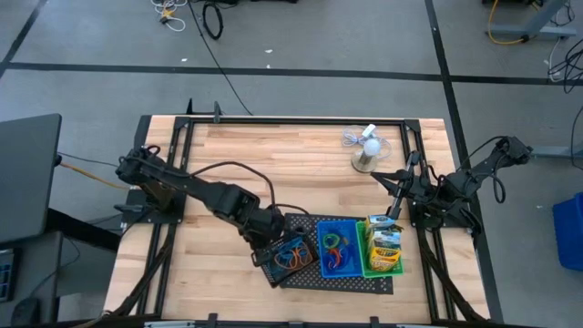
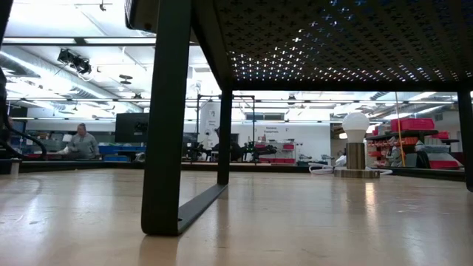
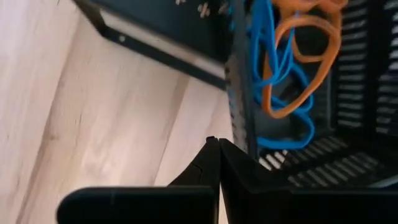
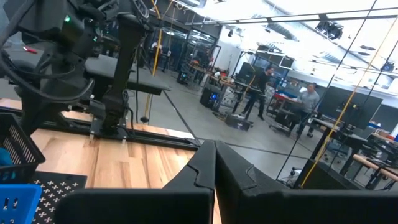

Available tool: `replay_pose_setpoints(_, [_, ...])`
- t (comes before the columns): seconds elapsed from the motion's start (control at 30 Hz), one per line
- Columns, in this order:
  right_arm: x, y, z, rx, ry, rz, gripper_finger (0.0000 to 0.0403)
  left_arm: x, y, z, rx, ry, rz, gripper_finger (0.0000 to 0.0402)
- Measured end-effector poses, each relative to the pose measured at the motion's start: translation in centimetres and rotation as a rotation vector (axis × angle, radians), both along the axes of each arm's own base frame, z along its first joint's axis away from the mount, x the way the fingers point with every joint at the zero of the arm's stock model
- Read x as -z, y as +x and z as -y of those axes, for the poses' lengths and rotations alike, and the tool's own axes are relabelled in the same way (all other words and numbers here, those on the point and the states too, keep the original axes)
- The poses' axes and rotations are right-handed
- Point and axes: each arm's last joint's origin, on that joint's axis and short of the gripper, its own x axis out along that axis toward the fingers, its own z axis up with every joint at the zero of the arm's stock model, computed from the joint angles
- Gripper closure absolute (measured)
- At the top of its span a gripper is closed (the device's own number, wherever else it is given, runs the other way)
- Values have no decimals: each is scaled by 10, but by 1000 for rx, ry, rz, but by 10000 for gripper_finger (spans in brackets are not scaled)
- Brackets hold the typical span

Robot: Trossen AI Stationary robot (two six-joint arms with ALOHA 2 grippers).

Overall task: Pick & Place Office Desk Supplies
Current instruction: Put the black bin with the rubber bands on the shelf

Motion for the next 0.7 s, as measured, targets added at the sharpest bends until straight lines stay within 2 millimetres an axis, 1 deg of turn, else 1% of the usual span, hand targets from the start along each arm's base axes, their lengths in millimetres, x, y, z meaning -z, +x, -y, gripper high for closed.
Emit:
replay_pose_setpoints(0.07, [0,0,0,0,0,1,400,1,-3,-1,-8,20,-35,400])
replay_pose_setpoints(0.17, [0,0,0,0,0,1,400,5,-14,-7,-33,74,-154,401])
replay_pose_setpoints(0.23, [0,0,0,0,1,1,400,6,-17,-8,-25,80,-190,401])
replay_pose_setpoints(0.33, [0,0,0,0,1,1,400,10,-13,-3,-7,27,-149,401])
replay_pose_setpoints(0.43, [0,0,0,0,0,1,400,10,-9,5,30,-33,-99,401])
replay_pose_setpoints(0.7, [0,0,0,7,-1,0,400,10,-8,22,61,-99,-66,401])
